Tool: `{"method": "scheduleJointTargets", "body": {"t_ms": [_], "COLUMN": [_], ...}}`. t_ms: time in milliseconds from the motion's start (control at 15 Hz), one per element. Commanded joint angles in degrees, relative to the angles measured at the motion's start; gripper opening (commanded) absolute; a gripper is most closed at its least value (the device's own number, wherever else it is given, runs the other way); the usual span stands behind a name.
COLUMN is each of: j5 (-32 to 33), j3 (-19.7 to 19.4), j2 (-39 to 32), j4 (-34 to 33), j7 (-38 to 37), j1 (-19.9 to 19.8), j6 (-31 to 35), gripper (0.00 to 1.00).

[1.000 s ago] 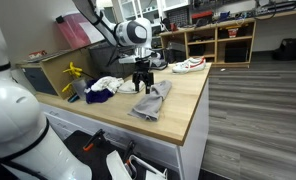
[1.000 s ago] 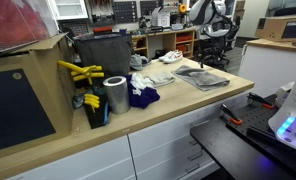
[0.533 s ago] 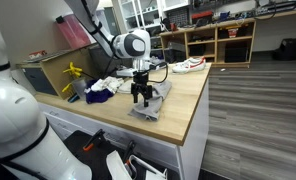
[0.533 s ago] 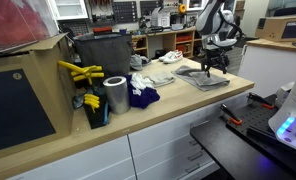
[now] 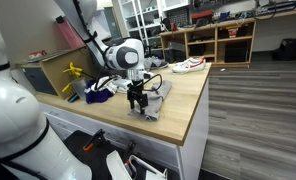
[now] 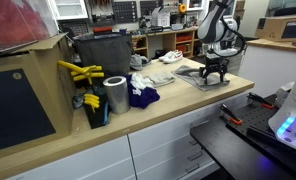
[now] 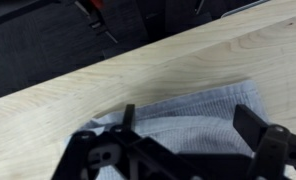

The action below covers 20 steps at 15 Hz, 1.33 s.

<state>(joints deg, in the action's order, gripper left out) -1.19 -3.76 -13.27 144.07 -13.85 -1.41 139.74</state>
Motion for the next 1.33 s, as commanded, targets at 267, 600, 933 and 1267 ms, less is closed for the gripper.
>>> {"method": "scheduleJointTargets", "body": {"t_ms": [267, 600, 933, 1267], "j5": [-2.34, -0.51, 2.39, 4.42], "j3": [2.8, 2.56, 1.56, 0.45], "j2": [0.64, 1.0, 0.58, 0.66], "j4": [4.41, 4.69, 4.95, 5.21], "j7": [-0.6, 0.1, 0.1, -0.19], "j1": [2.96, 4.18, 4.66, 4.47], "j6": [11.35, 17.03, 19.23, 18.55], "gripper": [1.0, 1.0, 0.5, 0.12]}}
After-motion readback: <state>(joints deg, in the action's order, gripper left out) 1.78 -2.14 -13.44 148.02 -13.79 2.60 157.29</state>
